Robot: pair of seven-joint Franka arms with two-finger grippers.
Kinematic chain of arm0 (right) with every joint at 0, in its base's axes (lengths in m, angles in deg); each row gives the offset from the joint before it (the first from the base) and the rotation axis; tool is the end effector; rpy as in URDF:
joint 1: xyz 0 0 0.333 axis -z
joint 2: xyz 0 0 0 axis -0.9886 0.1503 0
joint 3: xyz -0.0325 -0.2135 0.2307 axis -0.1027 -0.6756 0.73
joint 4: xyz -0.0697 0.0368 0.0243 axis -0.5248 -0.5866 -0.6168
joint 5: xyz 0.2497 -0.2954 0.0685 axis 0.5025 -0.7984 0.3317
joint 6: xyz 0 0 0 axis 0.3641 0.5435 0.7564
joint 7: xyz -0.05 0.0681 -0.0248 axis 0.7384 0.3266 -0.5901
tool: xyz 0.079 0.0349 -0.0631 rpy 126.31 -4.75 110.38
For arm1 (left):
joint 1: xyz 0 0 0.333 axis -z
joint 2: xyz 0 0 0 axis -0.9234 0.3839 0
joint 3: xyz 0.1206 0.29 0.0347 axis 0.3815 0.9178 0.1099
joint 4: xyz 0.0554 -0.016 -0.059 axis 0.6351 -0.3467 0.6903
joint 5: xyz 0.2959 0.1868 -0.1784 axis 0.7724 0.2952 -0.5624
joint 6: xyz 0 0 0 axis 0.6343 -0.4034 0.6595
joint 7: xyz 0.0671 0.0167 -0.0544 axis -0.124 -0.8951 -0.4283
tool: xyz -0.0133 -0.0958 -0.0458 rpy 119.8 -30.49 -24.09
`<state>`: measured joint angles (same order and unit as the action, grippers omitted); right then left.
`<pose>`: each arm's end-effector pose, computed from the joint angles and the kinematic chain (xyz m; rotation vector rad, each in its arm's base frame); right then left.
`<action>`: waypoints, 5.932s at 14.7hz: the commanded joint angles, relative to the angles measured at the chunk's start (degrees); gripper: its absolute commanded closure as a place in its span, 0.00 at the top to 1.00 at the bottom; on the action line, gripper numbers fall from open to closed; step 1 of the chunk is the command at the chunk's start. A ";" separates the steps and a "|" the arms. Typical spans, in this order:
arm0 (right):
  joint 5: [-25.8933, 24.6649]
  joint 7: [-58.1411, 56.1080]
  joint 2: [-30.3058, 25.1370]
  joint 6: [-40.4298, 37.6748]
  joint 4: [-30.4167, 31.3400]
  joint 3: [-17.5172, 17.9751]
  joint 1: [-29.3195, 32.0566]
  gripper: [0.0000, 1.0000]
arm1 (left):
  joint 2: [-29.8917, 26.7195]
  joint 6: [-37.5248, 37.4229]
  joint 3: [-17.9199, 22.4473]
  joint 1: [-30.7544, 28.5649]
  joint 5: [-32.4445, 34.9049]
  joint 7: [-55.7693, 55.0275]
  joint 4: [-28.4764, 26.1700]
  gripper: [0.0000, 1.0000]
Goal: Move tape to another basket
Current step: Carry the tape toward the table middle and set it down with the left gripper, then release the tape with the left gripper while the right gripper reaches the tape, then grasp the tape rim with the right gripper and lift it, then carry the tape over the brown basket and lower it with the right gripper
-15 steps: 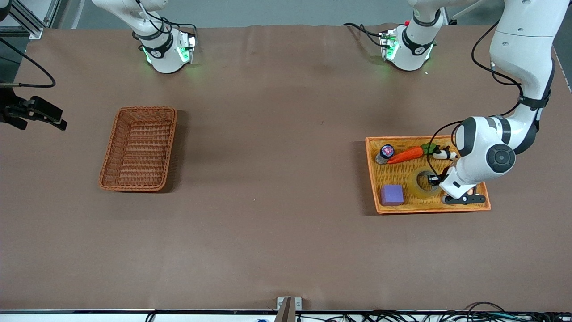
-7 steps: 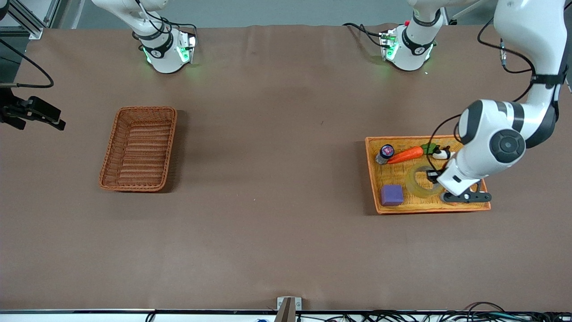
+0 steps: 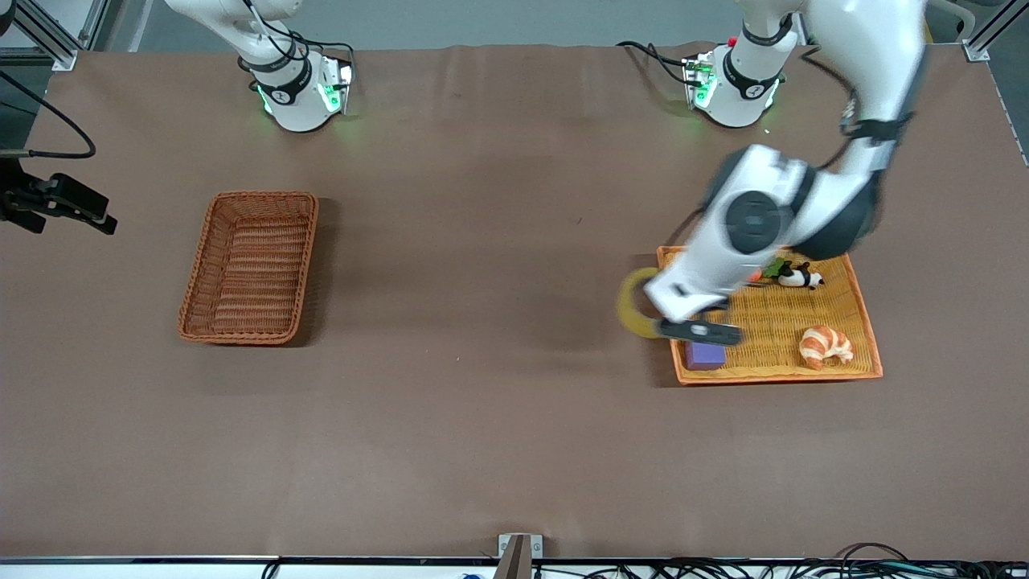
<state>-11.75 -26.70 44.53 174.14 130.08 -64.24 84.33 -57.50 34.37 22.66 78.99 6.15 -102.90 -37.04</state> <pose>0.5605 -0.0254 0.6343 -3.1285 0.0647 -0.0185 0.5707 -0.3285 0.3425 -3.1089 0.2829 0.0914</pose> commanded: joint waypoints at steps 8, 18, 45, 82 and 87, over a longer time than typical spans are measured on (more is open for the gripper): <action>1.21 -0.80 0.68 0.69 0.40 0.89 1.24 1.00 | 23.55 1.11 8.56 26.81 0.69 -18.85 27.87 0.04; 1.29 -0.80 0.86 1.22 0.40 1.07 1.06 1.00 | 28.21 14.82 13.16 34.49 0.52 -30.44 28.68 0.66; -15.14 35.32 32.33 45.85 17.79 21.28 -18.71 1.00 | -19.68 -15.49 10.52 -6.81 -6.16 9.52 7.41 1.00; -9.60 -8.35 -2.48 43.46 51.43 -2.34 0.01 0.00 | -26.89 -17.78 20.45 -5.32 -8.89 23.33 -0.50 1.00; -9.60 -11.26 0.24 62.90 62.80 -5.26 0.10 0.02 | -25.14 -18.04 20.45 -5.23 -8.89 23.16 1.51 1.00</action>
<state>-22.32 -36.91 46.03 232.69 189.27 -69.30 84.92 -84.08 16.54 42.86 73.24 -3.82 -79.40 -37.85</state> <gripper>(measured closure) 0.784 0.000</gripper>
